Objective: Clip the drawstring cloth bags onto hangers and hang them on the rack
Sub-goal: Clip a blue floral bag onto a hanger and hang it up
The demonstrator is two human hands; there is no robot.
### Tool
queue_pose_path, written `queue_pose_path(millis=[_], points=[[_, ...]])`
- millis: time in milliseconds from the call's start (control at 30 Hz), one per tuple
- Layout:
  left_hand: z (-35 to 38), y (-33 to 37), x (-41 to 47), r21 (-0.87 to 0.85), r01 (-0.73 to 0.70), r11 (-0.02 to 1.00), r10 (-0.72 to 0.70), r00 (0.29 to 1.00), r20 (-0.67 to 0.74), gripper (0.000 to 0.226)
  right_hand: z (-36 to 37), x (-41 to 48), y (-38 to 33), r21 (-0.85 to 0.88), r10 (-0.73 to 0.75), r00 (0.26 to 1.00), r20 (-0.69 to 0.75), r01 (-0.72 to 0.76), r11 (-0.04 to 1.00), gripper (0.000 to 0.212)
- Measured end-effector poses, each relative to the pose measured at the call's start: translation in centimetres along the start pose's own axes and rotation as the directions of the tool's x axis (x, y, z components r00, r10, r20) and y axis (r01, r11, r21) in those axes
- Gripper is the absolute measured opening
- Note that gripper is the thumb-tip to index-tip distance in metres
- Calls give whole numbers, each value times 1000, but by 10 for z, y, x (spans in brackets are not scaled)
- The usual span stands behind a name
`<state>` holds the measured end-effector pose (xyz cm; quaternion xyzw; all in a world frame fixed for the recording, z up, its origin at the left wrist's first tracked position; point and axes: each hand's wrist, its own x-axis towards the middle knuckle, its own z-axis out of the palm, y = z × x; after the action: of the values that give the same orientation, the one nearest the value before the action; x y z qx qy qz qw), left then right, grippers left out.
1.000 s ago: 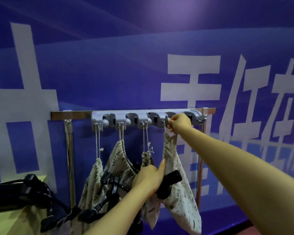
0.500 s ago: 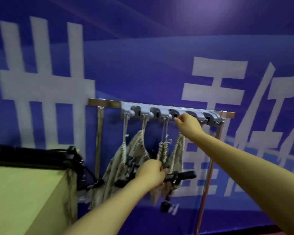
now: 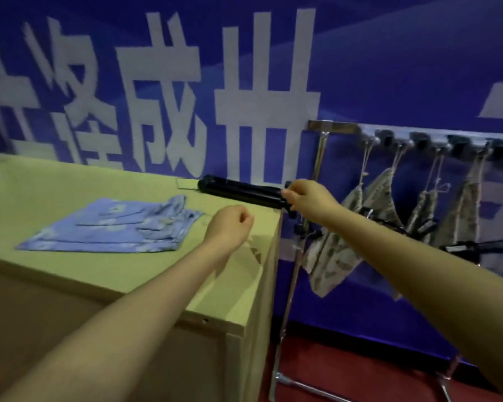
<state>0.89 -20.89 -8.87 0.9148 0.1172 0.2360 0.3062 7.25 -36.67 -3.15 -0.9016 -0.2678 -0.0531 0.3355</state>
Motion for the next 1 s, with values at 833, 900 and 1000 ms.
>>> queue_pose_path(millis=[833, 900, 1000], points=[[-71, -182, 18, 336, 316, 887, -141, 880, -454, 38, 183, -10, -43, -164, -30, 996, -79, 16, 986, 16], [-70, -186, 24, 368, 250, 895, -124, 935, -333, 41, 184, -9, -44, -182, -34, 996, -77, 20, 983, 17], [-69, -189, 28, 263, 245, 933, -195, 960, -199, 46, 184, -9, -45, -219, -28, 997, -78, 10, 976, 18]])
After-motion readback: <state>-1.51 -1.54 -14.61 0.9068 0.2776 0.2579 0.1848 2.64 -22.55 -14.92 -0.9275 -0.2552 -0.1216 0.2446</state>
